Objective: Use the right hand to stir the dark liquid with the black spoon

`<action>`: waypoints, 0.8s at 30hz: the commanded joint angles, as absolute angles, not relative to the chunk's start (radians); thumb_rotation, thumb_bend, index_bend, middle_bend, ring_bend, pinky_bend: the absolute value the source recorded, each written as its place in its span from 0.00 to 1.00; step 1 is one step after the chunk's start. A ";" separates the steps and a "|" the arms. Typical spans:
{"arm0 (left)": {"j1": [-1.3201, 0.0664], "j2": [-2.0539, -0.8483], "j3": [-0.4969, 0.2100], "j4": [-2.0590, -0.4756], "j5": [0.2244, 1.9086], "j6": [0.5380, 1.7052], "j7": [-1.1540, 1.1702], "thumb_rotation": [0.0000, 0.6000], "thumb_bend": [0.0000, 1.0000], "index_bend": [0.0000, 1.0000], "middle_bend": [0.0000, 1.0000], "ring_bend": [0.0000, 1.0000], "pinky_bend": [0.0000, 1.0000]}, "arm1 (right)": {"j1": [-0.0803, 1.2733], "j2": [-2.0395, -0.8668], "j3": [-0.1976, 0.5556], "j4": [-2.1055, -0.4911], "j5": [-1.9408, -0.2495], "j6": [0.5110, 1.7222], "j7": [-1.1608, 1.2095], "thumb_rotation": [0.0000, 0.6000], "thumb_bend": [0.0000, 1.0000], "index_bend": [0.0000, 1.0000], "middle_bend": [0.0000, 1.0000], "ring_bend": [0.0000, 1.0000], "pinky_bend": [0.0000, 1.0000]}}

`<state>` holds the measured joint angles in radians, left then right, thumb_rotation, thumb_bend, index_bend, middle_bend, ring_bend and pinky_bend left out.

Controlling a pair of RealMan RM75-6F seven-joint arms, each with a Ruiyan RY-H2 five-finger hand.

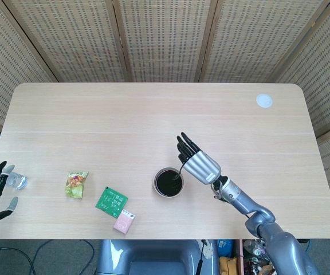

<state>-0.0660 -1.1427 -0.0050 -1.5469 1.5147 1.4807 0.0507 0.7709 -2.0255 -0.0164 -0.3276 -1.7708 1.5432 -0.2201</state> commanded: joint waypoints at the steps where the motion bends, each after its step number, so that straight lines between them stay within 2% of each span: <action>1: -0.067 -1.144 -0.004 -1.544 1.517 1.480 0.048 1.00 0.38 0.00 0.00 0.00 0.00 | 0.779 -2.043 -0.028 -0.307 -1.779 1.540 -0.225 1.00 0.69 0.78 0.40 0.15 0.00; 24: -0.063 -1.131 0.007 -1.527 1.526 1.475 0.022 1.00 0.38 0.00 0.00 0.00 0.00 | 0.812 -2.126 -0.067 -0.180 -1.773 1.476 -0.263 1.00 0.68 0.79 0.36 0.11 0.00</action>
<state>-0.0629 -1.1313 0.0074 -1.5264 1.5264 1.4746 0.0219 0.8113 -2.1246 -0.0671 -0.1813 -1.7736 1.4765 -0.2623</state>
